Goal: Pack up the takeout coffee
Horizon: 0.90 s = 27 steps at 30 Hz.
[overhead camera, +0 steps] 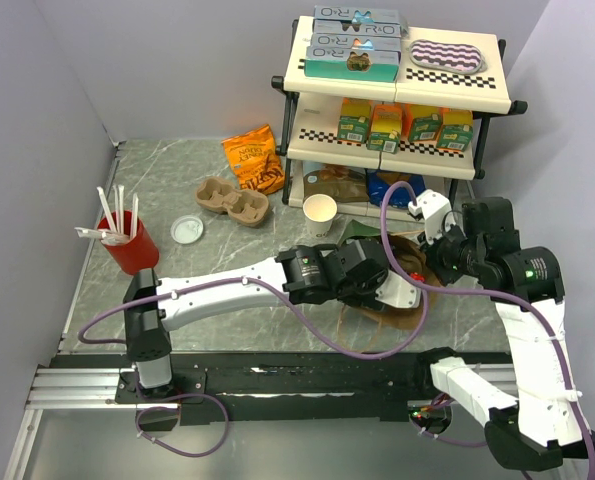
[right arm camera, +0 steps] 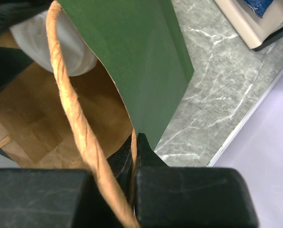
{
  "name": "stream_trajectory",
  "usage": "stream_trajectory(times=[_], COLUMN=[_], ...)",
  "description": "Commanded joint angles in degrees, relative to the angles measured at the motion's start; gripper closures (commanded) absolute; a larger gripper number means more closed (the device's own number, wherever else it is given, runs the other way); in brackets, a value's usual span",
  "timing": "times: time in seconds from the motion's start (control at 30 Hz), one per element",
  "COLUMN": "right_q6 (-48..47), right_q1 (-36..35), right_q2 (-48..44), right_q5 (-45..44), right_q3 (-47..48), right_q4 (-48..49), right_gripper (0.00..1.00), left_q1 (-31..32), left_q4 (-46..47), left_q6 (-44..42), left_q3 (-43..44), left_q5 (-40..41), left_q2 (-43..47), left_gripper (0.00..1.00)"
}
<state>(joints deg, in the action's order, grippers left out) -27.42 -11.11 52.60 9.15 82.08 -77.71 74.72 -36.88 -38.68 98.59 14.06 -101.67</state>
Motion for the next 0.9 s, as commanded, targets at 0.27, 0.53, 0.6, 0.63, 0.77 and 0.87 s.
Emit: stream_trajectory(times=[0.27,0.53,0.6,0.63,0.77,0.87], right_q6=[3.2,3.4,3.3,3.3,3.3,3.2], right_q1=[-0.2,-0.2,-0.2,-0.2,-0.3,-0.2], right_q2=[0.0,0.7,0.6,0.5,0.0,0.0], right_q5=[5.0,5.4,4.9,4.7,4.2,4.3], right_q3=[-0.6,-0.2,0.3,0.4,0.2,-0.6], right_q4=[-1.1,-0.9,-0.8,-0.8,-0.6,-0.6], right_gripper=[1.0,1.0,1.0,1.0,1.0,1.0], left_q1=[-0.7,-1.9,-2.1,-2.6,-3.8,-4.3], left_q4=[3.2,1.3,0.5,0.4,0.8,-0.6], left_q6=[-0.9,0.0,0.2,0.3,0.6,1.6], left_q3=[-0.1,4.1,4.5,4.2,1.5,0.8], left_q5=[1.2,0.4,1.2,1.6,3.4,3.4], left_q2=[-2.6,-5.4,-5.9,-5.8,-4.3,-4.1], left_gripper=[0.99,0.99,0.99,0.99,0.99,0.99])
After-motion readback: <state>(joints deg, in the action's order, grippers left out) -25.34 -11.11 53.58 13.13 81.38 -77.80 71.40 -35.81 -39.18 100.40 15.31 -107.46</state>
